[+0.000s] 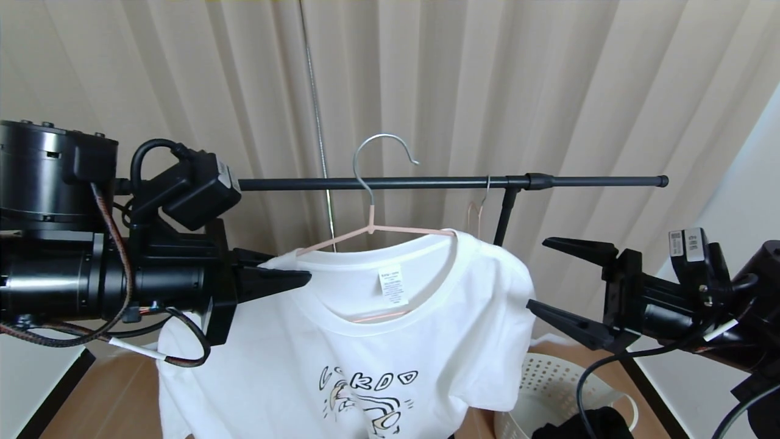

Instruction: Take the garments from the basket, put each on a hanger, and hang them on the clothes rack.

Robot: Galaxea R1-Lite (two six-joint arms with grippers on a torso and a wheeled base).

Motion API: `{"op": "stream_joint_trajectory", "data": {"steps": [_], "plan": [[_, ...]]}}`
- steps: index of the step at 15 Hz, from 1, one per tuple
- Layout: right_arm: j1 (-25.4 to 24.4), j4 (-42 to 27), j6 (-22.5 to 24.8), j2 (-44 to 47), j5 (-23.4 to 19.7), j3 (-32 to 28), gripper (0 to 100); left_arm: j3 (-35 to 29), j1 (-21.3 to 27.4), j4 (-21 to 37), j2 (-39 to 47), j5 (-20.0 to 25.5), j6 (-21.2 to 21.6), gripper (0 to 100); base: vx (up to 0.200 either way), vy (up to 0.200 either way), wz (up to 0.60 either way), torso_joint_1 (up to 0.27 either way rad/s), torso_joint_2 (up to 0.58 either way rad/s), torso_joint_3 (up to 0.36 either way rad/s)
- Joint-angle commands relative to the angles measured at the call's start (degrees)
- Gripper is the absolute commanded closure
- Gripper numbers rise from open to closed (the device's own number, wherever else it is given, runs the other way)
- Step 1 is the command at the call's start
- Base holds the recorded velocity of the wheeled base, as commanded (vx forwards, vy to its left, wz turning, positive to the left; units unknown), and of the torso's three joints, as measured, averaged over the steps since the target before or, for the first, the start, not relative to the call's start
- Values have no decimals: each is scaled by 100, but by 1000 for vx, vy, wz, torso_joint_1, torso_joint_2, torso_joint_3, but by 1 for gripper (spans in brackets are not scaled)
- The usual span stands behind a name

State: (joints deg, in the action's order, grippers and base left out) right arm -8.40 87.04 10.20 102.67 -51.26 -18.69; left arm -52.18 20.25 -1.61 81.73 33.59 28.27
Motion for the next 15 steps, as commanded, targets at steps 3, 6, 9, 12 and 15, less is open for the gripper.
{"op": "stream_joint_trajectory", "data": {"steps": [3,6,9,12,15], "plan": [[14,6,948,886,371,6,0,120,-179,3,-412,-1,-6,100,0,0,0,0,0,0],[-303,-12,1054,1212,1382,-109,0,208,-170,3,-517,-1,-41,100,0,0,0,0,0,0],[-575,-47,632,1203,1540,-118,0,252,-162,-6,-552,-1,-41,100,0,0,0,0,0,0],[-575,-38,614,1212,1540,-109,100,261,-162,-6,-561,-1,-41,100,0,0,0,0,0,0],[-514,-47,606,1185,1540,-205,100,252,-170,-6,-561,-1,-41,100,0,0,0,0,0,0]]}}
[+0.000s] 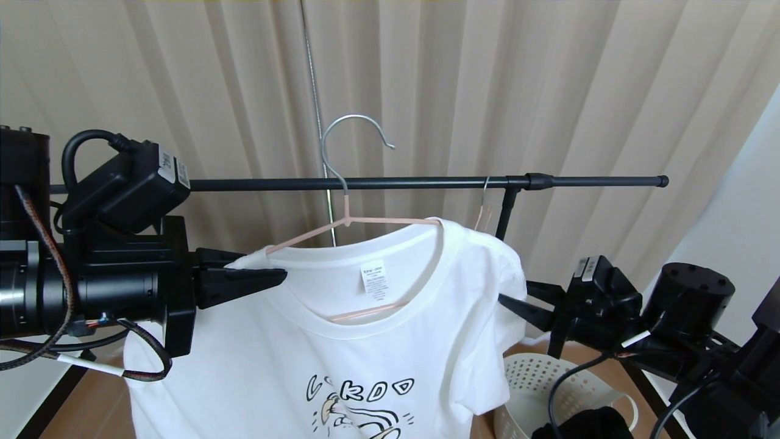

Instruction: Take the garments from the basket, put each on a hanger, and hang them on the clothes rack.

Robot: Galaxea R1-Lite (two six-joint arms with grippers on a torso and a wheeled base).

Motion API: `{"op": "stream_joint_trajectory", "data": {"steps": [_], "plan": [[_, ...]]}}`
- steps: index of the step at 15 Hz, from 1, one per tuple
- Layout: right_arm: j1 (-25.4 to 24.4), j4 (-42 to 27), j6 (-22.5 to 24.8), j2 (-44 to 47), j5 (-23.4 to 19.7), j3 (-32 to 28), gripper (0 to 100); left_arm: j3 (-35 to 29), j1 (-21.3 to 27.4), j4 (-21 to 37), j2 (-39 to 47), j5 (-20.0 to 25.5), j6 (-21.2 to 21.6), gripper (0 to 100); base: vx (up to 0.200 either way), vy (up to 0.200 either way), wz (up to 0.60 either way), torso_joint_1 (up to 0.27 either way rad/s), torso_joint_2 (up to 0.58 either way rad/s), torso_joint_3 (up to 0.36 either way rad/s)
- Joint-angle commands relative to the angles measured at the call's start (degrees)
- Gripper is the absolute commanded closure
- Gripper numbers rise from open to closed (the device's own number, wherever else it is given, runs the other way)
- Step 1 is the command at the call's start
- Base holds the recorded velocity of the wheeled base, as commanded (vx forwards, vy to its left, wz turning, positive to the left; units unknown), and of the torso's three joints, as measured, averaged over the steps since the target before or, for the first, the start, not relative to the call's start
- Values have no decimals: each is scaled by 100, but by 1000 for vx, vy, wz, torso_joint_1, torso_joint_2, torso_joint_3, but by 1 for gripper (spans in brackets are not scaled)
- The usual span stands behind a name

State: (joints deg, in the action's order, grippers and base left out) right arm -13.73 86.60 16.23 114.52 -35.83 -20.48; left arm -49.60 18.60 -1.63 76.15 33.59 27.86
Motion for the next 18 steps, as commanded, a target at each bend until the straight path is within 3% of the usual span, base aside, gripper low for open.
{"op": "stream_joint_trajectory", "data": {"steps": [1,7,15,17,18], "plan": [[177,-3,3,-8,-3,-88,100,21,-15,5,-22,-1,-8,100,0,0,0,0,0,0],[617,-3,-331,-96,-12,-316,100,162,-313,5,-189,-1,1,100,0,0,0,0,0,0],[555,-56,-331,-272,-29,-140,100,320,-428,-4,-250,-1,1,100,0,0,0,0,0,0],[476,-363,-331,-553,-205,-26,100,346,-428,-4,-241,-10,-17,100,0,0,0,0,0,0],[476,-381,-331,-615,-320,-26,0,355,-436,-4,-241,-10,-43,100,0,0,0,0,0,0]]}}
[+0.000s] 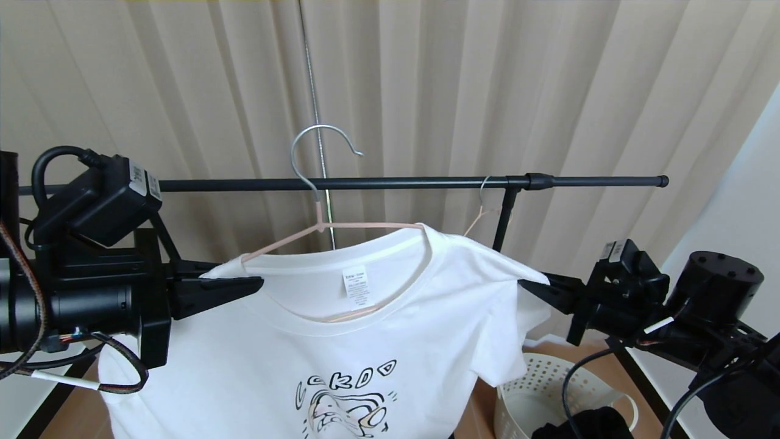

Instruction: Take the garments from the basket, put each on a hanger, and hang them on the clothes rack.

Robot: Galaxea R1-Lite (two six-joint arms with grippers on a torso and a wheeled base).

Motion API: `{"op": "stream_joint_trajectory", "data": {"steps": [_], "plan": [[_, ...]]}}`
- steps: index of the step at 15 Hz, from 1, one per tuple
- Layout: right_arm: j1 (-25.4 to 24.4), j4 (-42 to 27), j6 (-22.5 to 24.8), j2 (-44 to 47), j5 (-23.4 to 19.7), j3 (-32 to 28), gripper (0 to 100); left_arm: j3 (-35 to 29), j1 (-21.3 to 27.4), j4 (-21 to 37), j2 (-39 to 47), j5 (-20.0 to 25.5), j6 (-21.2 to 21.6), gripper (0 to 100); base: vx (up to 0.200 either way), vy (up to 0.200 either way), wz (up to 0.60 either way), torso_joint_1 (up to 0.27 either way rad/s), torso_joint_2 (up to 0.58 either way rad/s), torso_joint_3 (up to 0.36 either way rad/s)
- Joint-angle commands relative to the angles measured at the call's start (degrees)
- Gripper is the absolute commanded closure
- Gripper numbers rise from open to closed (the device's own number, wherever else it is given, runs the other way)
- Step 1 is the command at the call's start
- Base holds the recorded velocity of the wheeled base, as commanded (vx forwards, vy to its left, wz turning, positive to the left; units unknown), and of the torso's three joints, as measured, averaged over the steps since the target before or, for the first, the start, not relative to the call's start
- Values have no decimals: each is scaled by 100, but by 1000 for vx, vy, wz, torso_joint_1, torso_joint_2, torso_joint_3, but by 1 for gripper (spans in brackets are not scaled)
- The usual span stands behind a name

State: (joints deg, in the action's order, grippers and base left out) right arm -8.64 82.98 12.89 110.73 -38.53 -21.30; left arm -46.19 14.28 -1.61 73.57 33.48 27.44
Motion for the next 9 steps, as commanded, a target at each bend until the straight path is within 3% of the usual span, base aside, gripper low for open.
{"op": "stream_joint_trajectory", "data": {"steps": [1,5,6,9], "plan": [[-32,-10,-5,-297,-93,73,0,40,-21,-6,17,-8,-55,100,0,0,0,0,0,0],[-32,8,-172,-359,-304,47,0,224,-355,12,8,-25,-134,100,0,0,0,0,0,0],[-32,34,-471,-376,-295,3,0,365,-531,12,26,-25,-125,100,0,0,0,0,0,0],[-32,16,-533,-359,-277,-32,0,550,-593,12,166,-210,-90,100,0,0,0,0,0,0]]}}
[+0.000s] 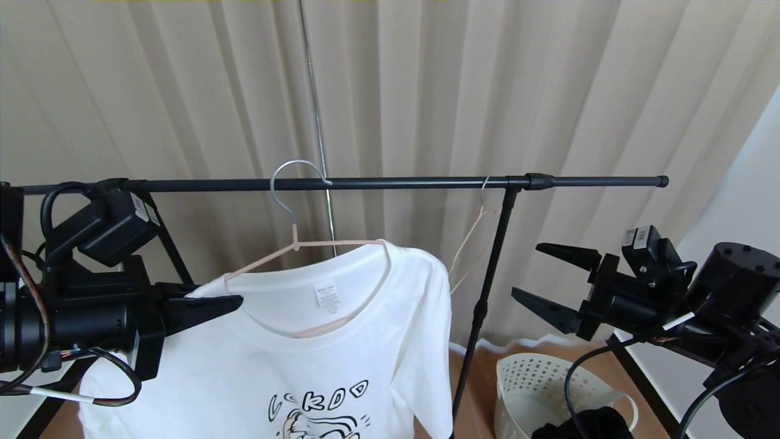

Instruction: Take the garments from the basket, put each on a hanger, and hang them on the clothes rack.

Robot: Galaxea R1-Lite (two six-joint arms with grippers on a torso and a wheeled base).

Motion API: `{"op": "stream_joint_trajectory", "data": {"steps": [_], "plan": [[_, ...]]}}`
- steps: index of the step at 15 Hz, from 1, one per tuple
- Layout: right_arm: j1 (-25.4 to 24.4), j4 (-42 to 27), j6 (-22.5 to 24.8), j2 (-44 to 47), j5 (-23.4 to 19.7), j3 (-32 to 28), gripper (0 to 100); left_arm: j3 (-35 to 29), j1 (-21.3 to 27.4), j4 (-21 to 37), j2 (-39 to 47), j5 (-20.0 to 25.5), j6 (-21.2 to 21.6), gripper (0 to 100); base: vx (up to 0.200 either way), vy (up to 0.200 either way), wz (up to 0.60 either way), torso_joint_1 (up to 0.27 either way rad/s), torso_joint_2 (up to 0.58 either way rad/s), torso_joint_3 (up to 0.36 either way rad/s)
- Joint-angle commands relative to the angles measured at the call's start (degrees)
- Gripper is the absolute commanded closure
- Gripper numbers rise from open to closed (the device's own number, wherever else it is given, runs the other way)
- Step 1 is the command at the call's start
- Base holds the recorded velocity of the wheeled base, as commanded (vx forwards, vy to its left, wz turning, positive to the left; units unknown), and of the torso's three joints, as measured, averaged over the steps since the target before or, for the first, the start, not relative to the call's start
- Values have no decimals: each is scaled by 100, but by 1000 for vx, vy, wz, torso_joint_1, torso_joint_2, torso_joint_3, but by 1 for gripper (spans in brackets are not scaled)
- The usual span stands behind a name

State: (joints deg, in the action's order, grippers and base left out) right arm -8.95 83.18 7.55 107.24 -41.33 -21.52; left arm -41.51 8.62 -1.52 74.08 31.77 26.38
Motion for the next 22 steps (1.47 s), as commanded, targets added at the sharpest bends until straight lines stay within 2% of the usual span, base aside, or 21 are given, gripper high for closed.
{"op": "stream_joint_trajectory", "data": {"steps": [1,3,4,10,11,14,16,17,18,20,22], "plan": [[-10,-12,1,-1,2,-10,0,143,-18,3,186,-189,34,100,0,0,0,0,0,0],[-10,-12,1,25,2,-19,0,213,17,3,317,-408,131,100,0,0,0,0,0,0],[-10,-12,10,25,11,-37,0,266,8,-6,546,-751,412,100,0,0,0,0,0,0],[-10,-21,10,51,11,-46,0,64,35,-15,1170,-1498,377,100,0,0,0,0,0,0],[-10,-21,10,60,11,-37,0,-33,43,-15,1240,-1516,271,100,0,0,0,0,0,0],[-10,-21,10,60,11,-37,0,-507,333,-15,1451,-1612,-476,100,0,0,0,0,0,0],[-10,-21,10,60,11,-37,0,-894,509,-23,1768,-1982,-678,100,0,0,0,0,0,0],[-10,-21,10,60,11,-37,0,-920,527,-23,1803,-1999,-704,100,0,0,0,0,0,0],[-10,-21,10,60,11,-37,0,-1131,667,-41,2031,-2122,-915,100,0,0,0,0,0,0],[-10,-21,10,51,11,-46,0,-1465,887,-340,2497,-2553,-1241,100,0,0,0,0,0,0],[-10,-21,10,51,11,-37,0,-1747,1019,-691,2910,-2799,-1425,100,0,0,0,0,0,0]]}}
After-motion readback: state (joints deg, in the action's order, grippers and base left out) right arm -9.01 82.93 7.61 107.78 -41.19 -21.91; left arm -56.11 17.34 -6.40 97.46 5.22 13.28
